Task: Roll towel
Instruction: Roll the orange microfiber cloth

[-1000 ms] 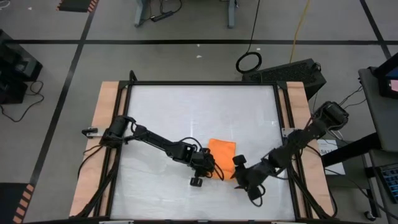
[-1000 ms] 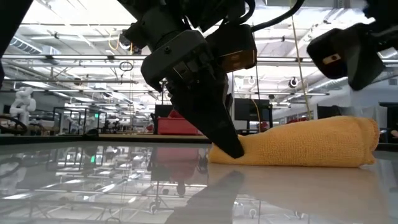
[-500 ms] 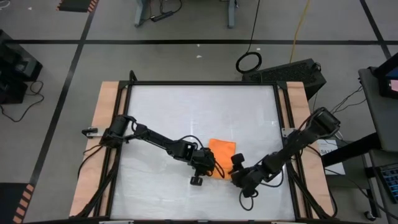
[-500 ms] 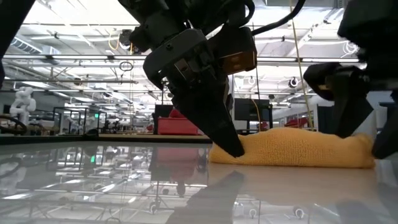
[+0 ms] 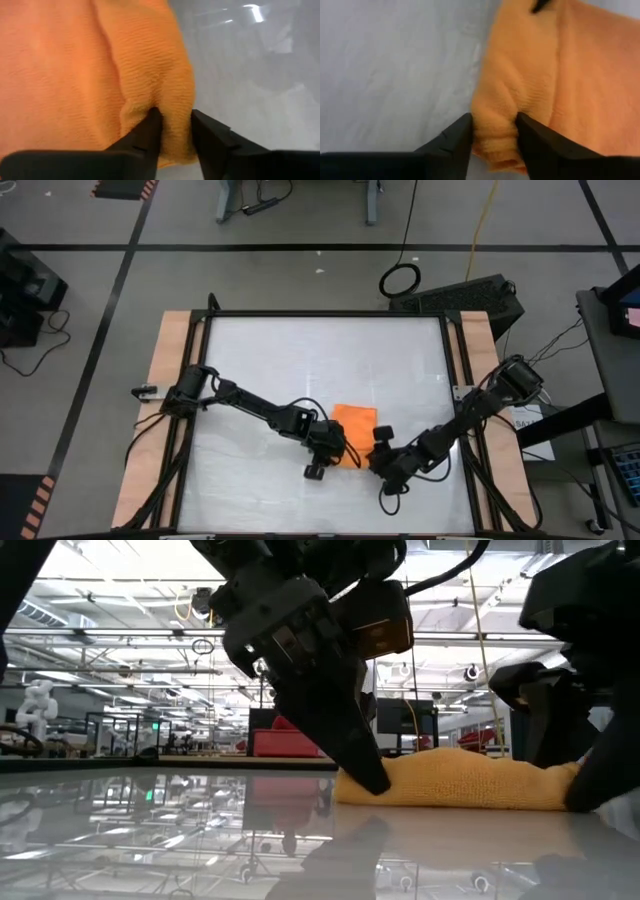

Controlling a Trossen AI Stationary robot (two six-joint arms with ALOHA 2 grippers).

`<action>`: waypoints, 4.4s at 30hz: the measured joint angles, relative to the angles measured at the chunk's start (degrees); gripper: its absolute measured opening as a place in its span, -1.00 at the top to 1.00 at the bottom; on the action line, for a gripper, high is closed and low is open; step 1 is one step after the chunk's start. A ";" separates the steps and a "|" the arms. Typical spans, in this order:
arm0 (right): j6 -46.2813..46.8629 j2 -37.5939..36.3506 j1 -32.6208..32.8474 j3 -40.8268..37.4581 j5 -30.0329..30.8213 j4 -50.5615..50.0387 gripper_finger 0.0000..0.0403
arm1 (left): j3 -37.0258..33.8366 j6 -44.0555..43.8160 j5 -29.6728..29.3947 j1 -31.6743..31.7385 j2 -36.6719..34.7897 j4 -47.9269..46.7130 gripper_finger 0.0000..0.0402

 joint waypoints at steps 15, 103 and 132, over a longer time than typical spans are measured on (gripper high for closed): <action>15.14 -1.56 -1.41 -0.17 -6.32 0.67 0.95 | 0.09 -1.72 -4.35 -3.59 -0.11 -2.75 0.02; 35.59 -6.97 -7.57 -4.94 -25.90 -1.88 0.66 | 0.04 2.34 -1.60 -6.22 -8.61 3.08 0.16; 35.66 -6.93 -7.59 -4.96 -25.64 -0.48 0.66 | -0.02 4.03 -5.01 -2.83 -0.85 6.59 0.16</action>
